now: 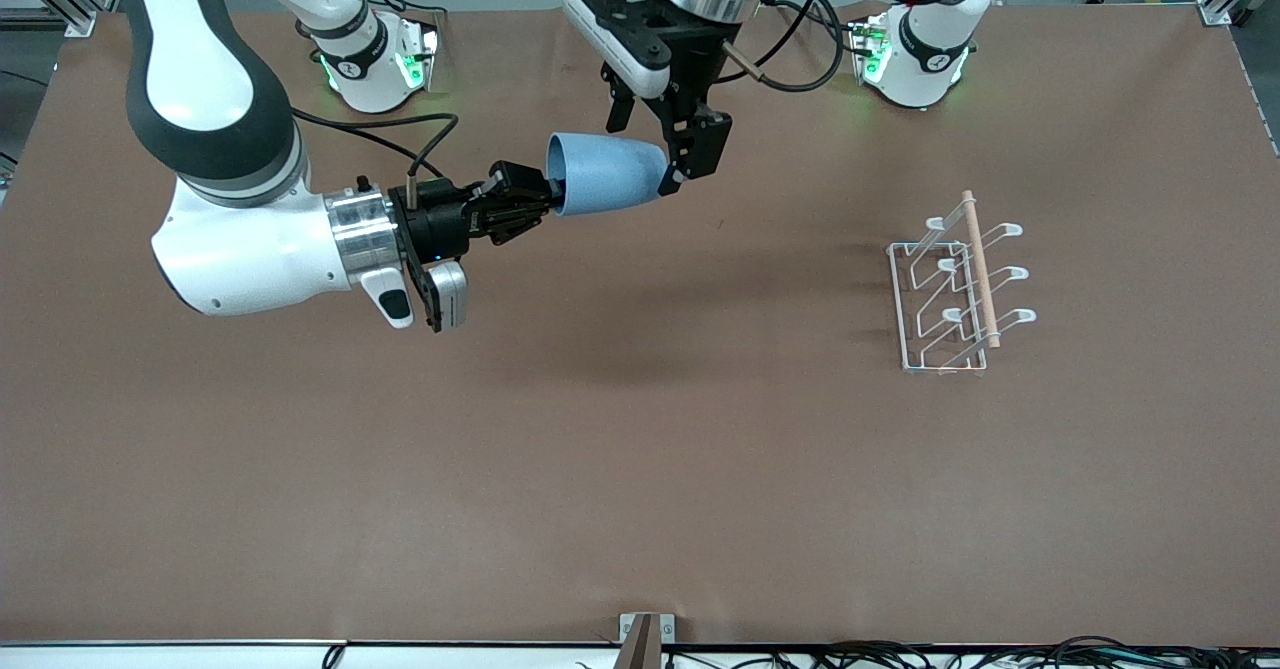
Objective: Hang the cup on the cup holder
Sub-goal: 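Grasp the cup's base with the left gripper beside the right gripper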
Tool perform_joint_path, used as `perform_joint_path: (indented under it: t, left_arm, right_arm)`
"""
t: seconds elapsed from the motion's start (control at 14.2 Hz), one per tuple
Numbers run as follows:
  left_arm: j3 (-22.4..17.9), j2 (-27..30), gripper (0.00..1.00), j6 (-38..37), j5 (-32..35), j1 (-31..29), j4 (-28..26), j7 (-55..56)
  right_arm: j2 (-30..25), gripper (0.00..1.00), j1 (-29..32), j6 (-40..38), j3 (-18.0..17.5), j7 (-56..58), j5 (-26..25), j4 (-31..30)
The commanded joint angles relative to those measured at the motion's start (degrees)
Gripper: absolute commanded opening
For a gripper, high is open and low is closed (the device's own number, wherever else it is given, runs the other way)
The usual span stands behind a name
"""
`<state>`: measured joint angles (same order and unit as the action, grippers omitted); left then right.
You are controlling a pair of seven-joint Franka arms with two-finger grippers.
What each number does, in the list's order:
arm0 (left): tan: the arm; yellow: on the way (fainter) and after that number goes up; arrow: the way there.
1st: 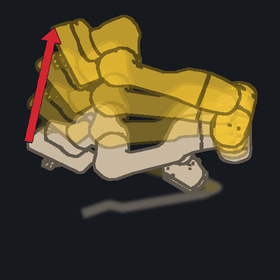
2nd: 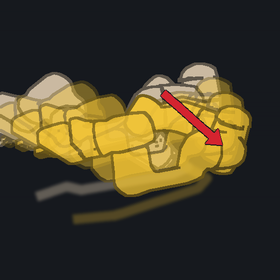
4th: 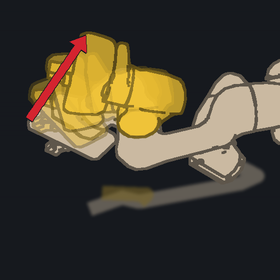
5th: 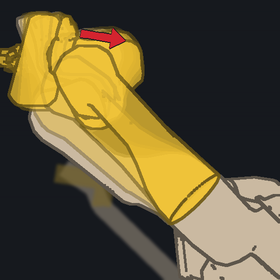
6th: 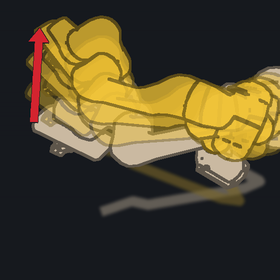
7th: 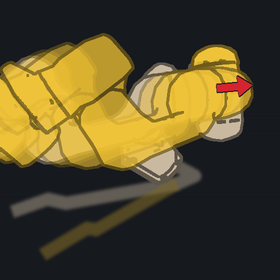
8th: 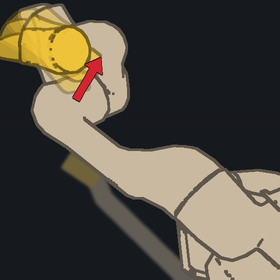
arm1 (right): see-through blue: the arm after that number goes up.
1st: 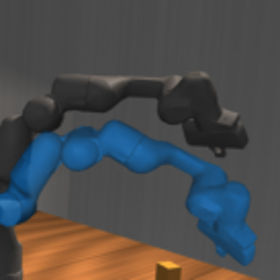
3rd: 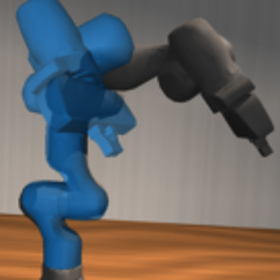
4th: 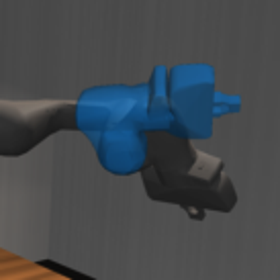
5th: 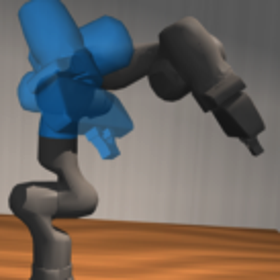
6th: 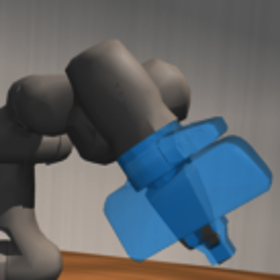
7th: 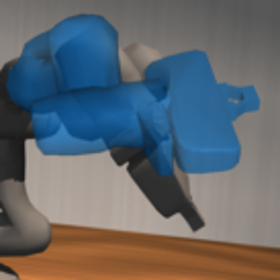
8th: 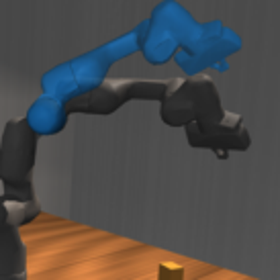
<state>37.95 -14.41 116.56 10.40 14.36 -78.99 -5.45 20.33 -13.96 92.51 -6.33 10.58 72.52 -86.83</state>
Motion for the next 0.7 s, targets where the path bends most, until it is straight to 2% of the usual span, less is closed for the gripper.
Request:
perform_joint_path:
  t: [0.0,0.49,0.63]
  left_arm:
    - [0.1,-1.8,1.0,1.4,1.6,0.7,1.8,-0.5]
    - [-0.1,-4.2,0.99,1.9,4.1,3.1,1.6,-0.4]
    - [-0.1,-4.9,0.93,1.9,4.5,3.2,1.6,-0.5]
  right_arm:
    - [-0.4,0.03,0.8,-0.8,-0.4,-0.6,1.4,-0.8]
    - [-0.4,0.04,1.0,-0.9,-0.4,-0.6,1.3,-0.8]
    - [-0.4,0.04,1.0,-1.6,-0.3,-0.6,1.3,-0.8]
